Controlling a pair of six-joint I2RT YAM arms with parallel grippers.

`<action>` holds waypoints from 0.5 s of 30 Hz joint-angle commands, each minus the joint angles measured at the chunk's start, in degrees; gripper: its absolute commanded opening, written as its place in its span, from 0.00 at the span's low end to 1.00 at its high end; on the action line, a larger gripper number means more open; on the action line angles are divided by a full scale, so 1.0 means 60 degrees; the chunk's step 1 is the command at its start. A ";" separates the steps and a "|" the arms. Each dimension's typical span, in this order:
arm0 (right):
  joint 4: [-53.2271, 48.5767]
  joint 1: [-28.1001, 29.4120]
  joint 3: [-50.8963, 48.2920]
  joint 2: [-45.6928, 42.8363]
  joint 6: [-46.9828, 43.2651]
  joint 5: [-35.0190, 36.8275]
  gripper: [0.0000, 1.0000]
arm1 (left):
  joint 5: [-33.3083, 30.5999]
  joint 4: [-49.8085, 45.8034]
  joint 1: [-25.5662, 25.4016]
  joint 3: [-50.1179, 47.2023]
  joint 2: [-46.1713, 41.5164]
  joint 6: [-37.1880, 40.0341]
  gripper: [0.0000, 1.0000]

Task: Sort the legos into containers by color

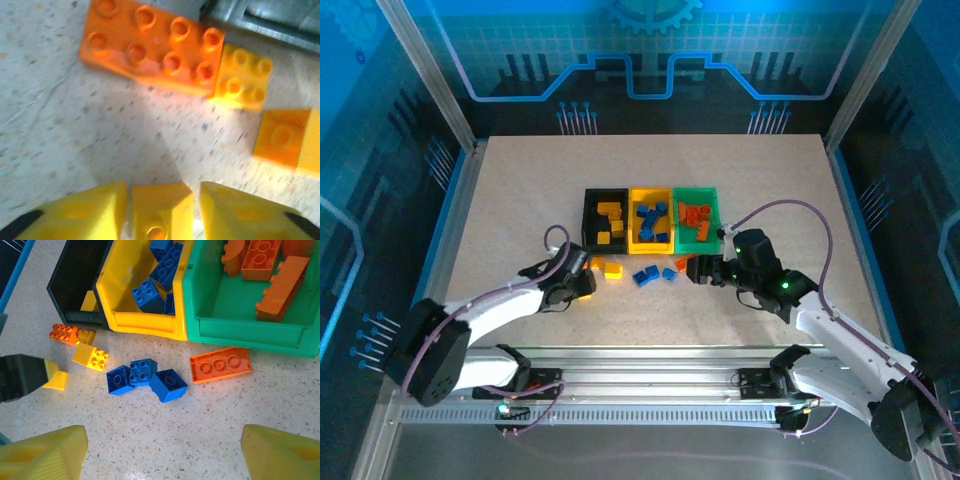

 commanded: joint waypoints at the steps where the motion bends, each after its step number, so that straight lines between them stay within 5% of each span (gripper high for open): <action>1: 0.0120 0.0097 0.0268 0.0080 -0.0050 0.0142 0.82 | 0.0179 -0.0505 -0.0127 -0.0163 -0.0656 -0.0143 0.68; 4: 0.0212 0.0086 0.0287 0.0177 0.0026 0.0086 0.82 | 0.0097 -0.0558 -0.0198 -0.0025 -0.0330 -0.0128 0.79; 8: 0.0113 0.0097 0.0264 0.0109 0.0031 0.0100 0.82 | 0.0241 -0.0206 -0.0210 -0.0098 0.0544 -0.0168 0.78; 15: -0.0075 0.0088 0.0209 -0.0203 -0.0014 0.0265 0.82 | 0.0235 0.0277 -0.0228 -0.0207 0.1514 -0.0398 0.49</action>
